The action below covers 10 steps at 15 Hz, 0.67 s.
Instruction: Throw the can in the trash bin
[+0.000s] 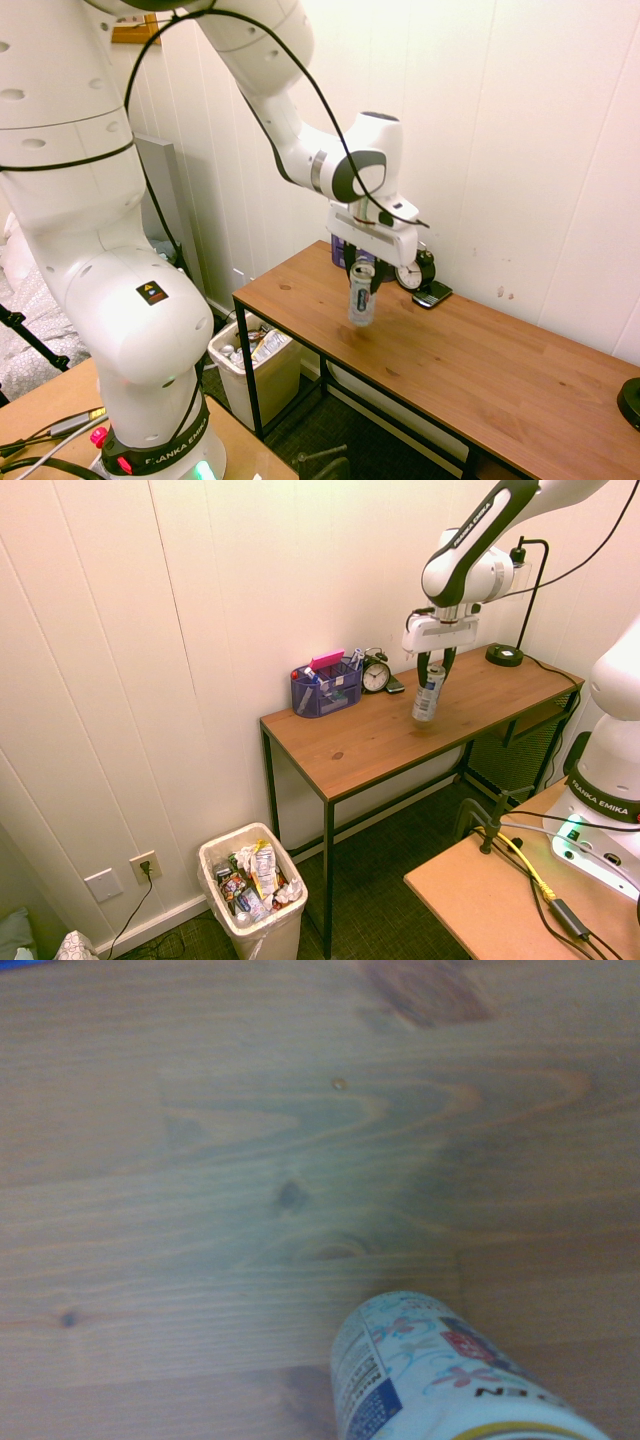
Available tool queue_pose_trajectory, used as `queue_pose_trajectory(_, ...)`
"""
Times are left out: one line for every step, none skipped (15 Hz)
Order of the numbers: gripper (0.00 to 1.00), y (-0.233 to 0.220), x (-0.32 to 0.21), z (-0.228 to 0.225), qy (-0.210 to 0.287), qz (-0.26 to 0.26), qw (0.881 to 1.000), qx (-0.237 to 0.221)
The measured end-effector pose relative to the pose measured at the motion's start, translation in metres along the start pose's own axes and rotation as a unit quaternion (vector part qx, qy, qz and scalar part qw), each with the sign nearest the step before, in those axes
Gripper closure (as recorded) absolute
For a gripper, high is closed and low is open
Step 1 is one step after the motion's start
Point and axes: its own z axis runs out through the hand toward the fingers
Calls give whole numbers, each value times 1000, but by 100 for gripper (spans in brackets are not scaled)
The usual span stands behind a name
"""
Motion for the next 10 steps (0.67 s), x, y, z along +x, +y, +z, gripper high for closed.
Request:
queue_pose_trajectory(100,-16,-21,-22,11,-13,1000,1)
queue_pose_trajectory(100,-33,-49,-43,23,-26,999,1)
queue_pose_trajectory(100,-51,-79,-60,33,-39,999,-2)
queue_pose_trajectory(100,-70,-111,-73,41,-54,998,-5)
queue_pose_trajectory(100,-91,-145,-81,50,-69,996,-11)
queue_pose_trajectory(100,-111,-174,-85,60,-83,995,-18)
queue_pose_trajectory(100,-130,-200,-85,67,-94,993,-25)
queue_pose_trajectory(100,-150,-223,-82,72,-104,991,-34)
queue_pose_trajectory(100,-170,-239,-75,74,-112,990,-43)
queue_pose_trajectory(100,-188,-254,-66,73,-119,989,-55)
